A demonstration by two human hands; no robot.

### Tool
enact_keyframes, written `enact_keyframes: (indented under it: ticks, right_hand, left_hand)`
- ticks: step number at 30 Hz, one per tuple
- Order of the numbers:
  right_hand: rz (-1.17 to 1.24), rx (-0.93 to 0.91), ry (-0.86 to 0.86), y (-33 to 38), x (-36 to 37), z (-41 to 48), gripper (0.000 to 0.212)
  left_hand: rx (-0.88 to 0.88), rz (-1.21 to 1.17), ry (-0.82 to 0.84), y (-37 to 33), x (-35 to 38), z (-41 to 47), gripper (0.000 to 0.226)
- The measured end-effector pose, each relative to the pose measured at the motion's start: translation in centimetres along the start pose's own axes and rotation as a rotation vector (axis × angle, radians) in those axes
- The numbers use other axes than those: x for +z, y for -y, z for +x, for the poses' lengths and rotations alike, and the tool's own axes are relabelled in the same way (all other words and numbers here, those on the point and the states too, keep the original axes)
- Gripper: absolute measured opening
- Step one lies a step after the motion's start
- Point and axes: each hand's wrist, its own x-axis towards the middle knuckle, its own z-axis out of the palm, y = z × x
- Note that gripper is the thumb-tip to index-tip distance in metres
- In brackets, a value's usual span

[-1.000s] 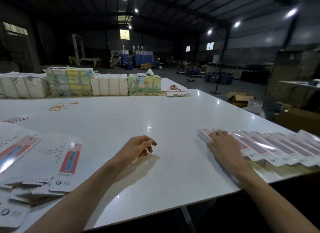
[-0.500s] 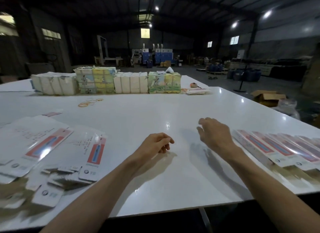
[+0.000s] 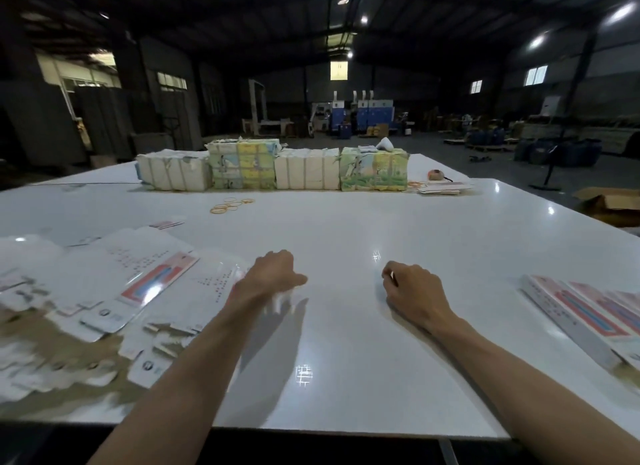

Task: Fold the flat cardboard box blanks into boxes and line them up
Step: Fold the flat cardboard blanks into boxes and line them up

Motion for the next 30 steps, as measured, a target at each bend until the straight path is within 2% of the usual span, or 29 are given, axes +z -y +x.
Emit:
enact_keyframes:
  ticks: [2,4,6,8,12,16,18,21,22,23,26,28,30]
  right_hand:
    - [0.019,0.002,0.005,-0.1,0.1,0.1,0.018]
    - [0.036,0.007,0.004,-0.2,0.1,0.2,0.018]
    - [0.065,0.013,0.002,-0.3,0.1,0.2,0.018]
    - [0.09,0.012,0.004,-0.3,0.1,0.2,0.018]
    - [0.116,0.009,0.008,-0.4,0.0,0.0,0.018]
    - [0.14,0.016,0.022,-0.3,-0.1,-0.1,0.017]
    - [0.145,0.012,0.029,-0.3,-0.2,-0.2,0.017]
    - [0.142,0.01,0.046,-0.2,-0.2,-0.2,0.017]
    - [0.141,0.01,0.048,-0.2,-0.3,-0.2,0.017]
    - [0.141,0.011,0.05,-0.1,-0.3,-0.1,0.017]
    - [0.165,0.027,0.05,-0.2,-0.2,0.0,0.017]
    - [0.211,0.042,0.038,-0.3,-0.2,0.1,0.017]
    - [0.28,0.058,-0.008,-0.3,-0.2,0.2,0.017]
  left_hand:
    - [-0.167,0.218,-0.04,1.6,-1.2,-0.5,0.078]
    - [-0.289,0.37,-0.102,3.2,-1.9,-1.0,0.099]
    - [-0.363,0.424,-0.127,4.9,-2.3,-1.2,0.104]
    - [-0.409,0.369,-0.105,6.2,-2.5,-1.3,0.103]
    - [-0.397,0.291,-0.099,7.4,-3.4,-1.1,0.098]
    - [-0.377,0.19,-0.126,7.2,-3.4,-1.1,0.114]
    - [-0.328,0.133,-0.133,7.0,-3.4,-0.9,0.097]
    - [-0.213,0.069,-0.07,6.3,-4.2,-0.4,0.05]
    - [-0.163,-0.003,-0.043,5.8,-4.5,-0.2,0.043]
    - [-0.105,-0.172,-0.003,5.1,-4.6,0.2,0.039]
    - [0.063,-0.919,0.291,1.7,-3.9,0.4,0.036]
    - [0.165,-1.121,0.465,-1.0,-2.4,0.3,0.041]
    - [0.213,-1.234,0.55,-3.3,0.0,0.2,0.048]
